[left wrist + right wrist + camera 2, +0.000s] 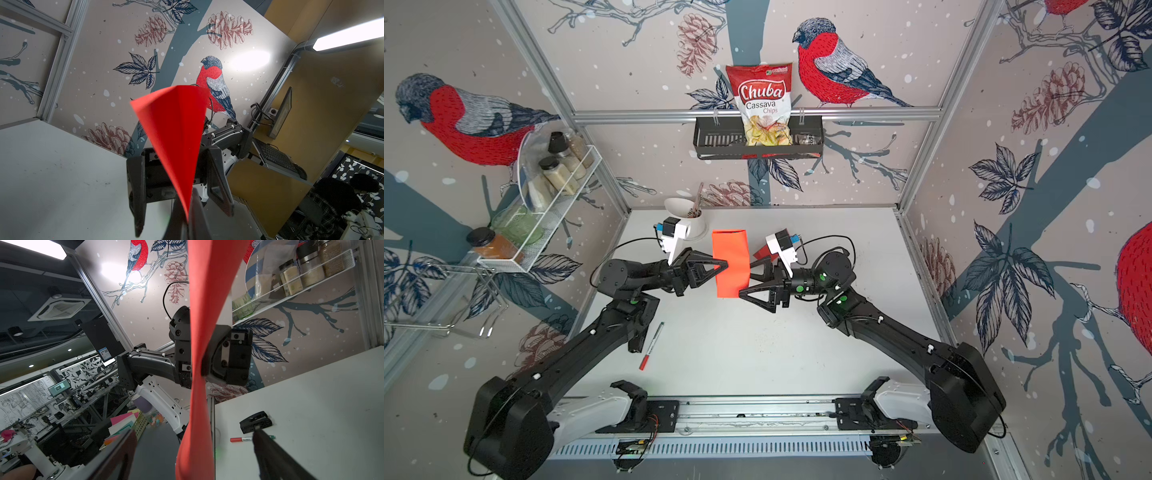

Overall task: Fold the square paper along the opposite sides
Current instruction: Smooth out the paper at the center of the board.

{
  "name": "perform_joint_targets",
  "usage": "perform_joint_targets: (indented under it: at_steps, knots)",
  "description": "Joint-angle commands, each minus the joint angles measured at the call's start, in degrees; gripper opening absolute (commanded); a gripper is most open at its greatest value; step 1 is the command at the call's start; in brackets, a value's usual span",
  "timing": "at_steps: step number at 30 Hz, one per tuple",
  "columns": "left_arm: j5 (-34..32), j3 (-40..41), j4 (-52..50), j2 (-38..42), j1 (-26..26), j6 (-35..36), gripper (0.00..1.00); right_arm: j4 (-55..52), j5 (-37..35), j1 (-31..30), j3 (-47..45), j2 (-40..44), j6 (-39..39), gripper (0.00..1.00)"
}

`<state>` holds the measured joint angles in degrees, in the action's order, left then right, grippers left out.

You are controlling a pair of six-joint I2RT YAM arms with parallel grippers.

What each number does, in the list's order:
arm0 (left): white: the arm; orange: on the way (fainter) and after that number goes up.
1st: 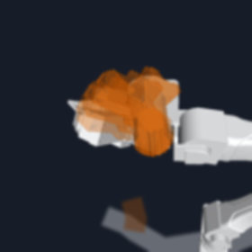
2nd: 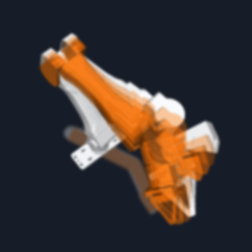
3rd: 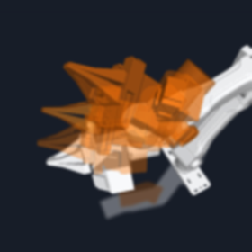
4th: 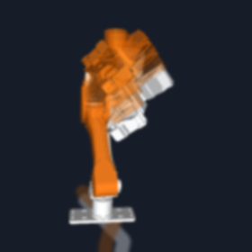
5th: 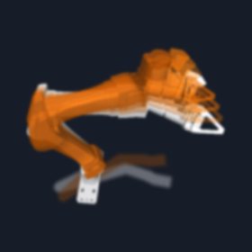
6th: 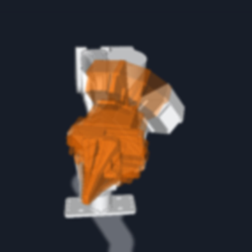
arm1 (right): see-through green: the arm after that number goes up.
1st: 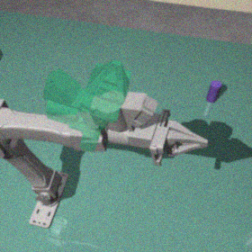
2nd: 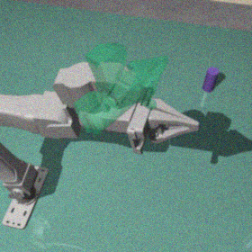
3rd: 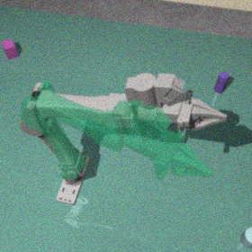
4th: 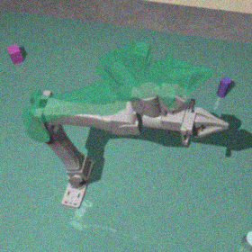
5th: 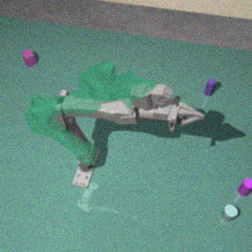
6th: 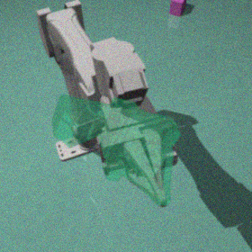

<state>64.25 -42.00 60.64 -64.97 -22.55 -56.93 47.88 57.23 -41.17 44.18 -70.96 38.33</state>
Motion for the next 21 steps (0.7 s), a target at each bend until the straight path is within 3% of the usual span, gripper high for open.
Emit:
perform_joint_targets:
  at_steps: [1,5,11,13,15,16,18,21]
  knots:
    - [0.6,-0.46,3.01,-0.29,0.22,-0.48,0.0,2.26,1.3,0.0,-0.24,0.21,-0.8,0.39]
    - [0.66,-0.06,2.99,-0.34,0.39,-0.43,0.0,1.21,1.42,0.42,-0.76,1.02,-1.06,0.01]
    - [0.77,-0.1,2.6,-0.17,0.55,-0.32,0.0,1.01,1.21,0.52,-2.04,2.38,-1.32,0.0]
    - [0.79,-0.26,2.79,-0.34,0.5,-0.58,0.0,1.02,1.37,0.37,-2.3,2.41,-1.32,0.41]
    - [0.9,-0.4,3.37,-0.46,0.49,-1.18,0.0,1.06,1.55,0.13,-2.6,2.48,-1.46,0.68]
    - [0.95,-0.5,3.85,-0.51,0.52,-1.5,0.0,0.98,1.57,0.12,-2.78,2.55,-1.58,0.76]
    - [1.13,-0.63,4.11,-0.62,0.53,-1.94,0.0,0.68,1.65,0.04,-3.05,2.48,-1.89,0.79]
    - [1.14,-0.54,4.06,-0.61,0.54,-1.88,0.0,0.81,1.82,0.05,-3.23,2.41,-1.87,0.66]
